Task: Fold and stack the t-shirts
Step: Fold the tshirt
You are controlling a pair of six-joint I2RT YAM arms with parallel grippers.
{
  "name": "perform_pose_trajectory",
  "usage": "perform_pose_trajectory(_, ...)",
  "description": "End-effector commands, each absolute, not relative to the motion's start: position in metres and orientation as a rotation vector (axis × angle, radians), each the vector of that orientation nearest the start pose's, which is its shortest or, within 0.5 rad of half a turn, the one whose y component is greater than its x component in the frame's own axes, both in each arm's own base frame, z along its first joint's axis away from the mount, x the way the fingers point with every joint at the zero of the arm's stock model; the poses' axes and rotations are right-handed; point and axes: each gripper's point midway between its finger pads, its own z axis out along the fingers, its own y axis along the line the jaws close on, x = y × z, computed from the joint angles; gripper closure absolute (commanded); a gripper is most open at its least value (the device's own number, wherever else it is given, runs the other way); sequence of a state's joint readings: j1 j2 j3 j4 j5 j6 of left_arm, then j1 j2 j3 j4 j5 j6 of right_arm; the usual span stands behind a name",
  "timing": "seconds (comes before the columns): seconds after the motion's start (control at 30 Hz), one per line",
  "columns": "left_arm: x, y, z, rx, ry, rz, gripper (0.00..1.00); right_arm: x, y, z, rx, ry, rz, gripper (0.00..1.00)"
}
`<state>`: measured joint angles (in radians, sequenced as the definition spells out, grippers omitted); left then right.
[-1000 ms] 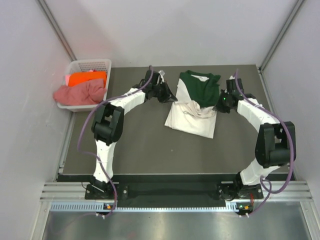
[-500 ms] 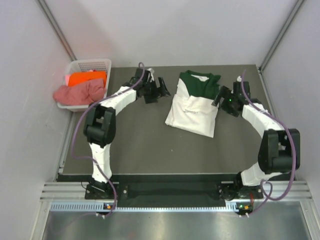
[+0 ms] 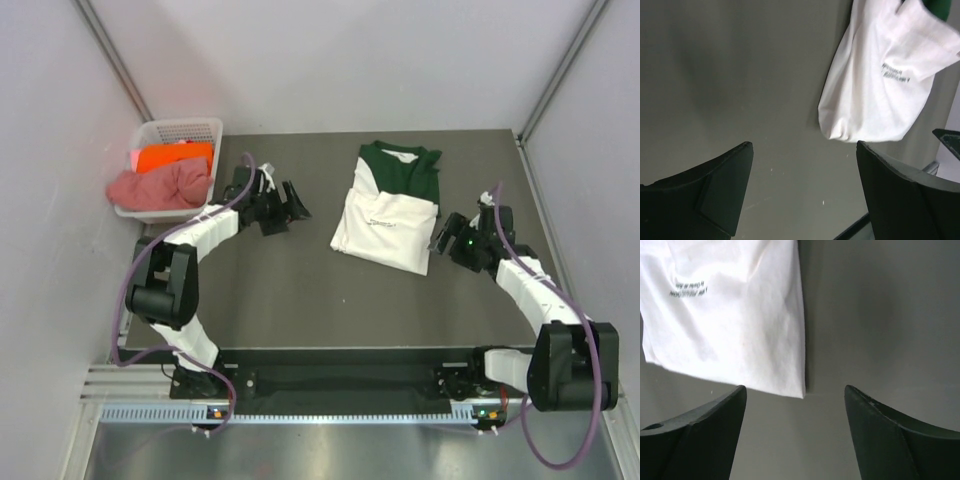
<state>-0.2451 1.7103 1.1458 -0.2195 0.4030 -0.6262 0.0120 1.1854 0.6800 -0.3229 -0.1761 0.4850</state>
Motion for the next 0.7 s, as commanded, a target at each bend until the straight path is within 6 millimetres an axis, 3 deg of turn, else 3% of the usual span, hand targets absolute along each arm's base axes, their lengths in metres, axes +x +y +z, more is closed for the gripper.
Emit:
perform_pose_trajectory(0.0, 0.381, -0.207, 0.12, -0.174, 2.407, -0.965, 0.12, 0.298, 0.076, 0.088, 0.389, 2.395, 0.603, 0.23)
perform_pose_trajectory(0.13, 0.369, -0.212, 0.11, -0.145, 2.437, -0.971, 0.13, 0.291, 0.083, 0.075, 0.361, 2.425, 0.657, 0.27)
perform_pose_trajectory(0.27, 0.361, -0.221, 0.105, -0.095, 2.44, -0.981, 0.1, 0.289, 0.087, 0.069, 0.344, 2.431, 0.684, 0.24)
perform_pose_trajectory(0.4, 0.357, -0.233, 0.094, -0.065, 2.477, -0.998, 0.27, 0.289, 0.089, 0.061, 0.345, 2.45, 0.698, 0.25)
perform_pose_trajectory(0.67, 0.357, -0.264, 0.072, -0.011, 2.547, -0.995, 0.29, 0.294, 0.092, 0.041, 0.399, 2.495, 0.709, 0.46)
